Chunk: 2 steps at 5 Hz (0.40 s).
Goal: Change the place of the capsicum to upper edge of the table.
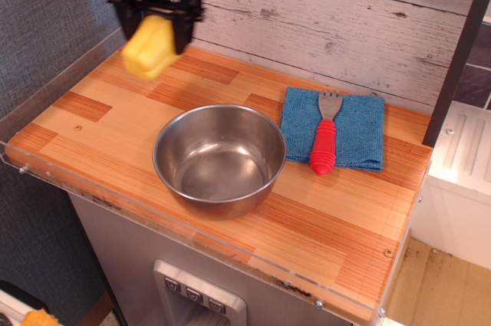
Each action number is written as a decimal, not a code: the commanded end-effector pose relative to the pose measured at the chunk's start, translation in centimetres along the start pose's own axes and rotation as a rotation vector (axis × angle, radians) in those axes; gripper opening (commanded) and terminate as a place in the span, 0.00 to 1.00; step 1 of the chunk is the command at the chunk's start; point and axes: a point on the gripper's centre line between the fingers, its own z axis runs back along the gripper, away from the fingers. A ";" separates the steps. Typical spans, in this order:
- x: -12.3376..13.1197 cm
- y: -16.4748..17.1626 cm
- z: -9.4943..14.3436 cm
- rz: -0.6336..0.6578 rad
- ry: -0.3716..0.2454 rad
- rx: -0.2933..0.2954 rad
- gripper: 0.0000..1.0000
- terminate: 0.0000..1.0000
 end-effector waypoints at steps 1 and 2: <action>0.9 1.5 1.6 0.020 -0.054 0.045 0.00 0.00; 1.0 1.4 0.3 0.010 -0.033 -0.008 0.00 0.00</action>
